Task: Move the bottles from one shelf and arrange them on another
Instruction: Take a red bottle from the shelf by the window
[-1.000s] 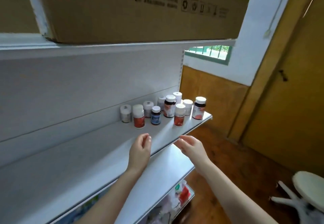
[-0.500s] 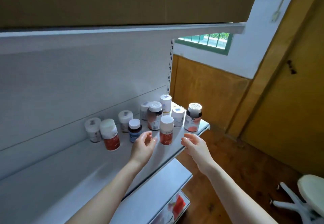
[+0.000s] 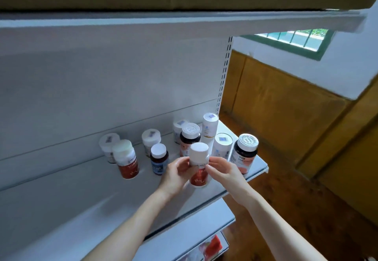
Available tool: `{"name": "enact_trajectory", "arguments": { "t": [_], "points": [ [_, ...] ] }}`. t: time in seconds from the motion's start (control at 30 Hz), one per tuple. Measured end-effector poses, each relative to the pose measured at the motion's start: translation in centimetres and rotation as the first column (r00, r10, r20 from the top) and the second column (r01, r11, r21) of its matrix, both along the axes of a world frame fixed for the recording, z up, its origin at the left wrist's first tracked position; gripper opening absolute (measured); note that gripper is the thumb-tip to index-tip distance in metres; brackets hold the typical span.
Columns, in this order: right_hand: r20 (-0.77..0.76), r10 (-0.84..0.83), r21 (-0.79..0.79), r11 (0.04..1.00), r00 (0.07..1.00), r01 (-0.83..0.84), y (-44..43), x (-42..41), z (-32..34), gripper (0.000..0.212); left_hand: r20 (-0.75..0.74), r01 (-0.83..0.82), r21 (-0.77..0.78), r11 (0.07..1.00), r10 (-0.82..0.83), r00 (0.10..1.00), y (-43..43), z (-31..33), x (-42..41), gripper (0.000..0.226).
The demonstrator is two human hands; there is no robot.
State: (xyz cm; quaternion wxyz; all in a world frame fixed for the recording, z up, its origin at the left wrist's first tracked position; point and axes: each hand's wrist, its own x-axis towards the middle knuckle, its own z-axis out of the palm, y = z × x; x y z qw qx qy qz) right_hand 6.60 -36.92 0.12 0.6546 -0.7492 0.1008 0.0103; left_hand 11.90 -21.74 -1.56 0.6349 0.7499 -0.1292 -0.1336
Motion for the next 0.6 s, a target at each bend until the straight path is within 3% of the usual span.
{"name": "enact_trajectory", "arguments": {
  "t": [0.27,0.4,0.6],
  "points": [
    [0.004,0.264,0.228,0.939,0.965,-0.257,2.9,3.9,2.1,0.013,-0.024,-0.296,-0.14,0.945,0.296,0.955,4.4,2.8,-1.9,0.013],
    [0.06,0.441,0.276,0.855,0.895,-0.44,8.5,4.6,2.9,0.034,-0.032,-0.46,-0.176,0.87,0.462,0.886,9.5,4.0,-3.9,0.007],
    [0.089,0.633,0.301,0.719,0.769,-0.626,19.0,3.4,4.3,0.032,-0.021,-0.627,-0.198,0.753,0.636,0.771,18.6,5.7,-9.0,0.011]
  ]
}}
